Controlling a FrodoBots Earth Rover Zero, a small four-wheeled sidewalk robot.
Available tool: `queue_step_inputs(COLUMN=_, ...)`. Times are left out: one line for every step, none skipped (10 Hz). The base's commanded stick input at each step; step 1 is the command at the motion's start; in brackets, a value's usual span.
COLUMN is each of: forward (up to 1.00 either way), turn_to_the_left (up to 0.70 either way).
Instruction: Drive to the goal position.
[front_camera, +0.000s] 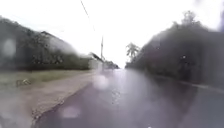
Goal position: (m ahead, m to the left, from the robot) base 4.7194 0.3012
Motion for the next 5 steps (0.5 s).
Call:
queue_step_inputs(forward=0.7, turn_to_the_left=0.0)
queue_step_inputs(forward=0.7, turn_to_the_left=0.0)
queue_step_inputs(forward=0.7, turn_to_the_left=0.0)
queue_step_inputs(forward=0.7, turn_to_the_left=0.0)
queue_step_inputs(forward=0.7, turn_to_the_left=0.0)
